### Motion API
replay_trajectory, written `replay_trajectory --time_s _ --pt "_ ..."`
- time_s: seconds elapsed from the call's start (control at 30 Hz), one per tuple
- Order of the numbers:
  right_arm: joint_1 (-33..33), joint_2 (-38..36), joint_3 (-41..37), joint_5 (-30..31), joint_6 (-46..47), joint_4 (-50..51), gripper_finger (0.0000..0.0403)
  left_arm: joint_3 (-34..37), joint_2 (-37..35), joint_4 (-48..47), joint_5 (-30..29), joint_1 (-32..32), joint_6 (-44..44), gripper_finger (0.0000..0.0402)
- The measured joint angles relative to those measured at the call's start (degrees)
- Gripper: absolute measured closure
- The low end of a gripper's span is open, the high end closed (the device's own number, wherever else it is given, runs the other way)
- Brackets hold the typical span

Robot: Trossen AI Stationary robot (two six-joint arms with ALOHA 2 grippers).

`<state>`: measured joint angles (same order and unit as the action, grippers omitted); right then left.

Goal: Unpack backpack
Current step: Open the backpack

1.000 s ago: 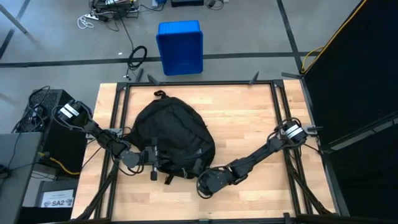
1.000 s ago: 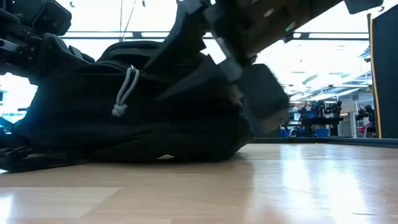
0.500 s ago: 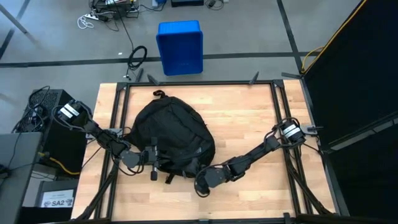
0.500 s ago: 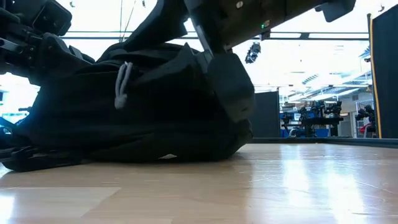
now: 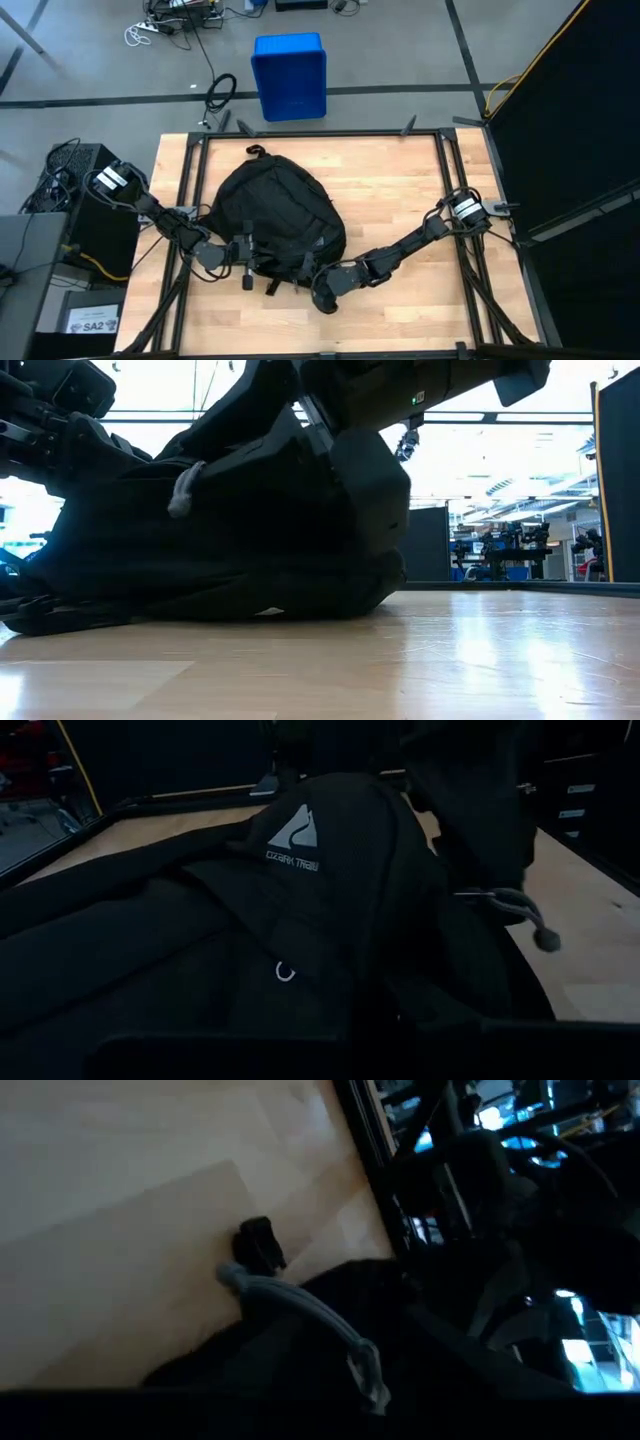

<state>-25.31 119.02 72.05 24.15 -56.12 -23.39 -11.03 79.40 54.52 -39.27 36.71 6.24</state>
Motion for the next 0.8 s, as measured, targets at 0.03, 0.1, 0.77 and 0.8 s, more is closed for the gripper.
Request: replay_trajectory --time_s 0.03,0.1,0.77,0.8 --pt "0.1 0.0 0.0 -0.4 0.4 0.0 0.0274 0.0 0.0 0.0 0.0 0.0 0.0 0.0401" --pt "0.4 0.0 0.0 -1.2 1.3 0.0 0.0283 0.0 0.0 0.0 0.0 0.0 0.0 0.0401" --pt "3.0 0.0 0.0 -5.3 8.0 0.5 0.0368 0.0 0.0 1.3 0.1 0.0 0.0 0.0401" --pt "3.0 0.0 0.0 -5.3 8.4 0.5 0.0383 0.0 0.0 1.3 0.1 0.0 0.0 0.0401"
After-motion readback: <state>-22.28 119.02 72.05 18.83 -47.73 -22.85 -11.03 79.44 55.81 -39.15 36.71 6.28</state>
